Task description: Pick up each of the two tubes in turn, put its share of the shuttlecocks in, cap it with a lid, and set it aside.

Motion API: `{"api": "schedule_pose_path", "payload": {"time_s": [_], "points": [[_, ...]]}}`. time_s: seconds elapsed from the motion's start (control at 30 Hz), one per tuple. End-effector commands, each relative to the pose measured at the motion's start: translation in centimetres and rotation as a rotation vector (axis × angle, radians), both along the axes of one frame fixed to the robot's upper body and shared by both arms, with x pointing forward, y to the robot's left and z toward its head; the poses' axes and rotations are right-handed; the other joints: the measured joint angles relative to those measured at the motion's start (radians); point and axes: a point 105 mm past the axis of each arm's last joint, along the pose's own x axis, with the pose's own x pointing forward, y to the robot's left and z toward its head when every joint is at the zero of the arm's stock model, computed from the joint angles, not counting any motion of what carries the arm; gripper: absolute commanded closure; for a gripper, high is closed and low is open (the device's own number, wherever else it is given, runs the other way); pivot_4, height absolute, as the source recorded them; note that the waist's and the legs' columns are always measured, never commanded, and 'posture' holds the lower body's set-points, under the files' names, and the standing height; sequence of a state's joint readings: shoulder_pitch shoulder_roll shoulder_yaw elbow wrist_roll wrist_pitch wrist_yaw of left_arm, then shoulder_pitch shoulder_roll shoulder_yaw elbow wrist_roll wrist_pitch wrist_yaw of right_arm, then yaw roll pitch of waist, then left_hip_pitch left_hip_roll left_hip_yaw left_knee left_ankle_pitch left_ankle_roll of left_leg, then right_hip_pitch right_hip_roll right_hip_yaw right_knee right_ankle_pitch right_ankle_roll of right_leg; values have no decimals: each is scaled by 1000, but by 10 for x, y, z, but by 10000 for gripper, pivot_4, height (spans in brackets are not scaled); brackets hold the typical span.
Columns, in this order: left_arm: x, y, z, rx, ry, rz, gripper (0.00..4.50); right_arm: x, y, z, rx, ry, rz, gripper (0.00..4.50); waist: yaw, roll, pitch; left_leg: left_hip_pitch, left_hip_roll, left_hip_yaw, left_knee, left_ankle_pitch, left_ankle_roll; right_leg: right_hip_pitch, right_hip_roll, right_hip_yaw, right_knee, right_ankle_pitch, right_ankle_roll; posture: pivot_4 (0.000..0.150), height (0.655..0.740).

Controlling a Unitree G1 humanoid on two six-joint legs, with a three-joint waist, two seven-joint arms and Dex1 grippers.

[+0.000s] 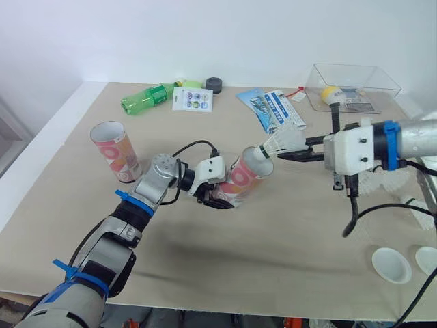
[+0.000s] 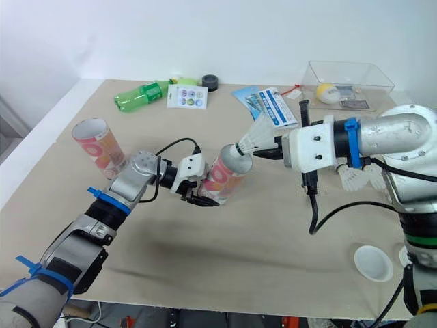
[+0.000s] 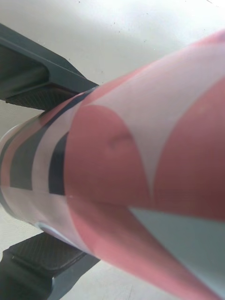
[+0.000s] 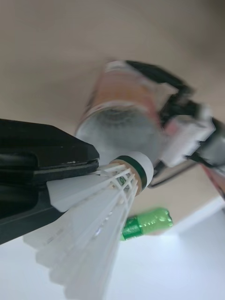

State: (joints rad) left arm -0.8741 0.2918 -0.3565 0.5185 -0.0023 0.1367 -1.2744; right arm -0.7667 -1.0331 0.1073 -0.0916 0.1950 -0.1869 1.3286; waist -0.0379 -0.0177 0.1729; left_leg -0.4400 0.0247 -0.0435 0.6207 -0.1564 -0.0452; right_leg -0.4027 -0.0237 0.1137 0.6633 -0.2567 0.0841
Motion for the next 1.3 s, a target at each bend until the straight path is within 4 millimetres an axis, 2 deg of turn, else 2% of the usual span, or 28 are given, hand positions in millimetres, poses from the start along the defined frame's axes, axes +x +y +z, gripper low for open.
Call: {"api": "schedule_pose_path", "payload": {"time_s": [0.03,0.1,0.13,0.17,0.3,0.33,0.37,0.4,0.43,0.53,0.6,0.7,0.8,0.87,0.93,0.97,1.0,1.03,1.07,1.3], "points": [[0,-1,0,5,-11,10,14587,6,-3,-2,-90,-54,44,44074,-1,0,0,0,0,0,0,0,0,0,0,0,0,0,0,1500,7400],[0,0,0,4,-13,15,14587,12,-6,-10,-129,-57,58,44074,-1,0,0,0,0,0,-1,0,0,0,0,0,0,0,0,1500,7400],[0,0,-1,4,-13,17,14587,13,-6,-12,-133,-57,70,37947,-1,0,0,0,0,0,-1,0,0,0,0,0,0,0,0,1500,7400],[0,1,-1,5,-14,21,14587,14,-6,-12,-129,-59,79,35753,-1,0,0,0,0,0,-1,0,0,0,0,0,0,0,0,1500,7400],[0,2,-3,7,-13,29,14587,17,-1,-4,-109,-83,113,17621,-4,1,0,1,0,0,-1,0,0,0,0,0,1,0,-1,1500,7400],[-1,3,-3,8,-12,32,14587,16,-1,-1,-101,-86,121,11053,-3,1,0,1,0,-1,-1,0,0,0,0,0,1,0,-1,1500,7400],[-1,3,-3,8,-12,33,14587,16,0,1,-89,-86,123,7746,-3,1,0,1,0,-1,-1,0,0,0,0,0,1,0,-1,1500,7400],[-1,3,-4,8,-11,35,14587,15,1,2,-89,-86,130,1290,-3,1,0,1,0,-1,-1,0,0,0,0,0,1,0,-1,1500,7400],[-1,4,-4,9,-10,35,14587,12,3,4,-75,-88,141,493,-3,1,0,1,0,-1,-1,0,0,1,0,0,1,0,-1,1500,7400],[-2,5,-5,14,-7,36,14587,5,11,9,-25,-76,171,493,-5,1,0,1,0,-1,-1,0,0,1,0,0,1,0,-1,1500,7400],[-2,5,-5,16,-8,36,14587,3,15,17,97,-21,160,493,-6,1,0,1,0,-1,-1,0,0,1,0,0,2,0,-1,1500,7400],[-1,5,-5,23,-17,31,14587,5,18,39,328,106,94,493,-6,1,0,1,0,-2,0,0,0,1,1,0,2,3,-6,1500,7400],[0,6,-4,36,-38,25,14587,8,14,49,375,192,23,8434,-6,1,0,1,0,-2,0,0,0,1,0,0,2,4,-8,1500,7400],[2,6,-4,45,-51,23,14587,10,15,44,312,201,0,18619,-6,1,0,1,0,-2,0,0,0,0,1,0,2,3,-7,1500,7400],[3,5,-2,45,-56,23,14587,8,25,36,234,216,19,27950,-7,1,0,1,1,-2,0,0,0,0,1,-1,2,2,-6,1500,7400],[4,5,0,42,-56,23,14587,7,32,33,202,224,38,31163,-9,1,0,2,1,-2,0,0,0,0,1,-1,2,2,-5,1500,7400],[4,4,1,38,-55,23,14587,6,40,28,146,225,59,37400,-9,1,0,2,2,-1,-1,0,0,-1,2,-1,2,1,-3,1500,7400],[4,4,1,35,-53,22,14587,6,47,25,108,228,74,39202,-9,1,0,2,2,-1,-1,0,0,-1,2,-1,2,1,-3,1500,7400],[4,3,2,35,-53,20,14587,7,52,20,59,226,90,44045,-10,2,0,2,2,-1,0,0,0,-1,2,-2,3,1,-3,1500,7400],[4,0,3,22,-52,19,14587,24,60,-7,-192,193,108,44045,-8,2,0,1,2,-1,0,0,0,-1,2,-2,3,1,-2,1500,7400]]}}
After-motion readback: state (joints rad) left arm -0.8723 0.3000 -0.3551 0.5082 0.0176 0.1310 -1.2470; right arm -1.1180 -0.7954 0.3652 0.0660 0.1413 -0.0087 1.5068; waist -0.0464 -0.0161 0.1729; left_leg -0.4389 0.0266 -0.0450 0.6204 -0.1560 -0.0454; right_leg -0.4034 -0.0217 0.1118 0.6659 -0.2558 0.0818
